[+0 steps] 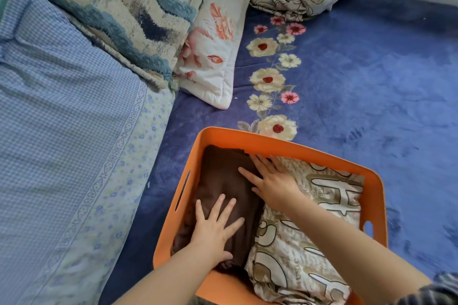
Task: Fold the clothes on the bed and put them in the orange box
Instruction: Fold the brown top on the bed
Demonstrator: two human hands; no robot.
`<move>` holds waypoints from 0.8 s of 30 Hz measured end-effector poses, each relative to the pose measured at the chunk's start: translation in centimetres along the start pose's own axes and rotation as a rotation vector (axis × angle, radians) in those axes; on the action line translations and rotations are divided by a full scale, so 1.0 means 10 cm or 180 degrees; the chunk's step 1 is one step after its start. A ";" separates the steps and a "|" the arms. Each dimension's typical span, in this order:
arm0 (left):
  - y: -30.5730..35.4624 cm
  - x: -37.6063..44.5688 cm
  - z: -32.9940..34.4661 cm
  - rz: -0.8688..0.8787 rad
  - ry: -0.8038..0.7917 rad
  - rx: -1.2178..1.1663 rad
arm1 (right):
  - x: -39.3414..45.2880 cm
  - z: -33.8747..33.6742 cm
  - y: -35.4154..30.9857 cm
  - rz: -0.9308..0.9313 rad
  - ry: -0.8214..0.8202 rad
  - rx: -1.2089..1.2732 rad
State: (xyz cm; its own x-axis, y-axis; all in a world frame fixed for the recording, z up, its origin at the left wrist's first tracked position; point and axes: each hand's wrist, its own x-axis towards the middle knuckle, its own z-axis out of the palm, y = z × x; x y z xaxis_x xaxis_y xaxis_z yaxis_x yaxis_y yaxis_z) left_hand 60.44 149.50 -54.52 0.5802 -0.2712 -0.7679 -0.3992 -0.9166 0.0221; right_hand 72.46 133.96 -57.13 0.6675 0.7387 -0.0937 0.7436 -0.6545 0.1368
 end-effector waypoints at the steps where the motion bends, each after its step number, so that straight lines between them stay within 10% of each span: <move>1: 0.02 0.02 0.00 -0.0034 -0.0045 0.0015 | 0.01 0.02 -0.02 0.0010 0.0021 0.0027; 10: 0.06 -0.07 -0.10 0.0021 -0.0076 0.0091 | -0.18 -0.08 -0.03 0.0116 0.0173 0.0185; 24: 0.80 -0.65 -1.54 -0.0222 0.1572 0.0212 | -1.79 -1.02 0.51 0.0905 0.0901 0.0838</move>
State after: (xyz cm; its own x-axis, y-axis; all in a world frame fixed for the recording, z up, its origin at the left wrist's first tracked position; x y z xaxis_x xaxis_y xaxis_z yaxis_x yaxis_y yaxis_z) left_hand 64.43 139.42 -39.54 0.8674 -0.3314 -0.3712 -0.3827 -0.9211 -0.0718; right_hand 63.93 119.07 -44.71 0.8360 0.5154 0.1884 0.5423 -0.8285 -0.1397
